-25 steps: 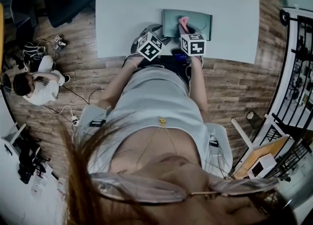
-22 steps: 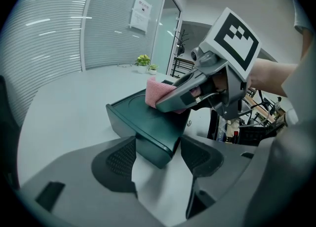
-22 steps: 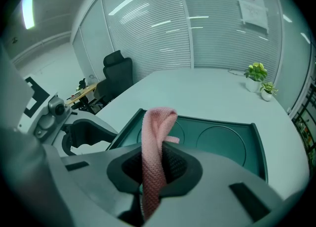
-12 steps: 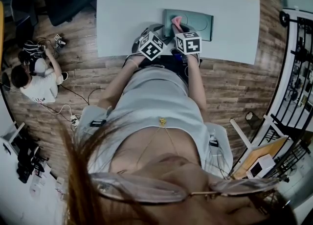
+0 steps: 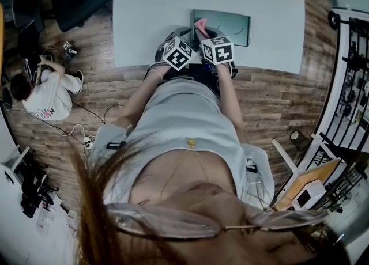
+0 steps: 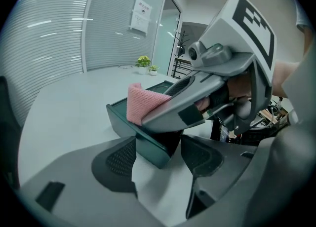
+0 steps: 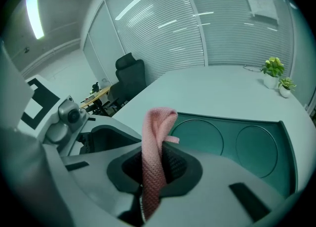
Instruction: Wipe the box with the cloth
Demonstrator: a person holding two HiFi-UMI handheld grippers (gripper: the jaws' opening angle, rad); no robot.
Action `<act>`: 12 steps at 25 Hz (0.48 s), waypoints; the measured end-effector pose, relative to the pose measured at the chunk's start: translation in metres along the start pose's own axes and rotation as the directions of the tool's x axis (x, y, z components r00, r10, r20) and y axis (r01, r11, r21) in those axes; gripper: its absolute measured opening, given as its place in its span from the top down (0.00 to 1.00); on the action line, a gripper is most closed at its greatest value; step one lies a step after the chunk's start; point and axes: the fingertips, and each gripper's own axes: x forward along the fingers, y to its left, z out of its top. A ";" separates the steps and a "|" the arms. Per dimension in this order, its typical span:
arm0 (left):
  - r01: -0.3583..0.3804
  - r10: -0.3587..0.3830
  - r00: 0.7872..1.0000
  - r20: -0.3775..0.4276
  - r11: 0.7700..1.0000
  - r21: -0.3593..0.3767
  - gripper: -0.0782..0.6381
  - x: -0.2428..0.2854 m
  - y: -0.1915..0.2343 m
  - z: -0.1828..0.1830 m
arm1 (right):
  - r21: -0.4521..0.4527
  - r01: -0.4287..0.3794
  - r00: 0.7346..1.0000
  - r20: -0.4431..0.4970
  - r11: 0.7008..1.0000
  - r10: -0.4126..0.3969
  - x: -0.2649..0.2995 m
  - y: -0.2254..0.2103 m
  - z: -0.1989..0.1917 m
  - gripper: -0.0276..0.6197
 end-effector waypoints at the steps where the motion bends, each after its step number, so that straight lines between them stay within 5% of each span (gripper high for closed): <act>1: -0.001 0.001 1.000 0.001 1.000 0.000 0.49 0.000 0.000 0.000 | -0.006 -0.004 1.000 -0.002 1.000 0.004 0.001 0.003 0.000 0.90; 12: -0.022 0.022 1.000 0.012 1.000 0.008 0.49 0.000 0.005 -0.002 | -0.068 0.032 0.999 0.024 0.997 -0.031 0.004 0.007 0.002 0.90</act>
